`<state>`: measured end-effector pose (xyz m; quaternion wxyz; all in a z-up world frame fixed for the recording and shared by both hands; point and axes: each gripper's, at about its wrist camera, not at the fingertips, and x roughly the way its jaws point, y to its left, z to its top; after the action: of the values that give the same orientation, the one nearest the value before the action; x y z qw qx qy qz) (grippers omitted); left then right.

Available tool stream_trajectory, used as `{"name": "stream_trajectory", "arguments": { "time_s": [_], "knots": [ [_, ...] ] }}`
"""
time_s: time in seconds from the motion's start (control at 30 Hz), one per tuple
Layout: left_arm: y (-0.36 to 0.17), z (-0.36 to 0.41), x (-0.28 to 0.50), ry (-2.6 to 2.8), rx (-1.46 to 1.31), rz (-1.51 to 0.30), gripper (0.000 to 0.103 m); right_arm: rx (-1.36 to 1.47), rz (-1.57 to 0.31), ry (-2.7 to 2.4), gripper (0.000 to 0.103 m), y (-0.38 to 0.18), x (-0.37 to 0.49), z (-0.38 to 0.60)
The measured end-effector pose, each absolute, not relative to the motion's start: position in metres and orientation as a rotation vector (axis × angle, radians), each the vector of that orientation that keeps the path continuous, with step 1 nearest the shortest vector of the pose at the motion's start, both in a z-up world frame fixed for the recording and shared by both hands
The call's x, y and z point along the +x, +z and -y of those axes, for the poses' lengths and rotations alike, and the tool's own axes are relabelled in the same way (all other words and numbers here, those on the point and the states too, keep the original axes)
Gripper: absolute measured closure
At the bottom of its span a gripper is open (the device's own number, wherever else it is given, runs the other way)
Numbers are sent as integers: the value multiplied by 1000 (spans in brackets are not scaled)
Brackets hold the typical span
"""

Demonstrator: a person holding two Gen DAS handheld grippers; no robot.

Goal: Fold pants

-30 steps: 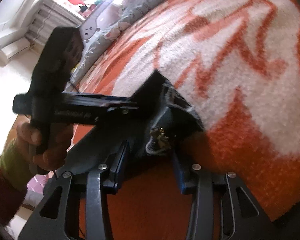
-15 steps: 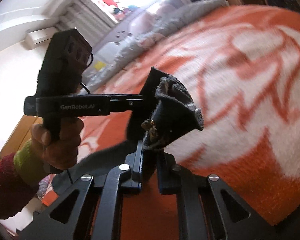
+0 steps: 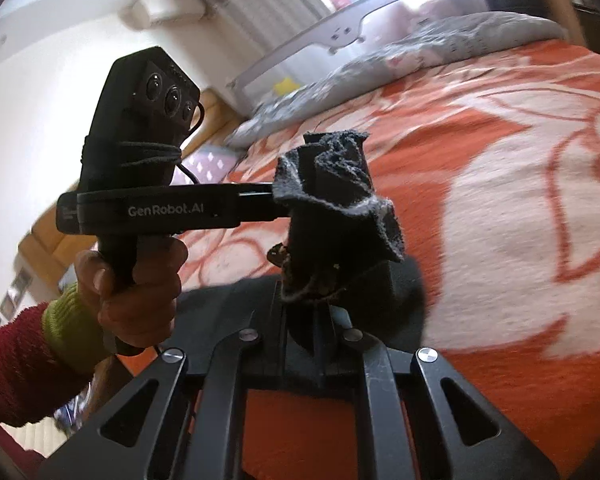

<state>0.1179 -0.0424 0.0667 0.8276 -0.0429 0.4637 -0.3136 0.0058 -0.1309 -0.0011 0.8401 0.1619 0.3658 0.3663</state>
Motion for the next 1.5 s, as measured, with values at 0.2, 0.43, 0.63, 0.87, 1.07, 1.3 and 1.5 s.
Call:
{"name": "stream_trajectory", "arguments": {
  "time_s": [0.2,0.43,0.63,0.87,1.07,1.3,1.5],
  "knots": [
    [34,-7,104,-570,-200,-1002,92,240,-839,819,91,-21,18,90],
    [-7,-41,94,-490,-301,-1042,93,146,-933,838,88,-43,30,59],
    [-37,-65,79,-401,-381,-1088,94,100,-995,852,79,-57,31,41],
    [-48,-90,56,-302,-489,-1078,86,76,-1003,879,68,-59,17,31],
    [-41,-109,31,-209,-558,-1042,49,78,-1013,931,66,-53,6,23],
    [-35,-139,-9,-91,-658,-1003,41,112,-1020,989,66,-40,1,15],
    [-29,-166,-39,-18,-732,-966,40,103,-982,1034,66,-22,2,-3]
  ]
}}
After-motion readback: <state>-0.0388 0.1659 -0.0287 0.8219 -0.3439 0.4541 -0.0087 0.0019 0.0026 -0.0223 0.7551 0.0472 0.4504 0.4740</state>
